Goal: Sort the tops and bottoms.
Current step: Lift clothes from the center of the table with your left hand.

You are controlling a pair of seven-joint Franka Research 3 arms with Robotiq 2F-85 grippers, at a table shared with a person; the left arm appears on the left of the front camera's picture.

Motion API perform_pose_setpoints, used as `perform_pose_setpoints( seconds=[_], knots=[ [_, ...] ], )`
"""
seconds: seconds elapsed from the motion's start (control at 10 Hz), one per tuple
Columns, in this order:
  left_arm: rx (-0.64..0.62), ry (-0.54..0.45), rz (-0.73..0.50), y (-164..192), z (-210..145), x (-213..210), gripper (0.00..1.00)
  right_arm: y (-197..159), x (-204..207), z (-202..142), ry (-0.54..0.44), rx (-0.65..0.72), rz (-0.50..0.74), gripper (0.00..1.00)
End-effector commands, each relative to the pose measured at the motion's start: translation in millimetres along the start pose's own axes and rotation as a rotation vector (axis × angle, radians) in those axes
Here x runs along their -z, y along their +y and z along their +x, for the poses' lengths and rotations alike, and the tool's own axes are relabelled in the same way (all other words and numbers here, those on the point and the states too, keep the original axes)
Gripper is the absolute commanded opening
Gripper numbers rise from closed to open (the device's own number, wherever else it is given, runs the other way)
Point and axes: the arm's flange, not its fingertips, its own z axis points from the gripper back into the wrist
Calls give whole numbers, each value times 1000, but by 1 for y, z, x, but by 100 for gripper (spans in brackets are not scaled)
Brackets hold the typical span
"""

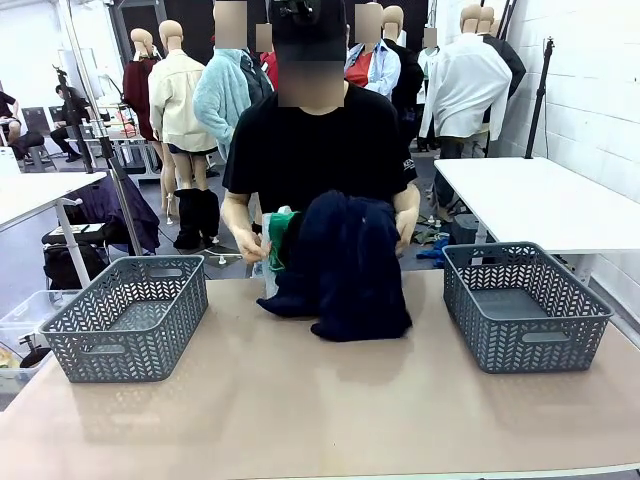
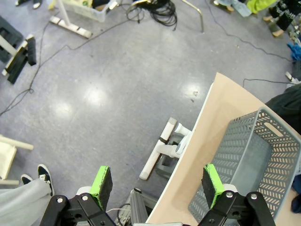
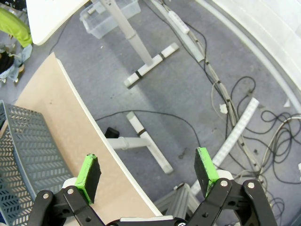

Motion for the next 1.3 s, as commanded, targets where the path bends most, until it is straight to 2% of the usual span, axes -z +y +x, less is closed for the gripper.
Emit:
perform_pose_setpoints(
  seconds=[0.0,1.2],
  knots=[
    [9,-7,5,2,-3,-2,100,1,-3,-4,-8,-19,-8,100],
    [9,-7,5,2,-3,-2,100,1,-3,-4,-8,-19,-8,100]
  ],
)
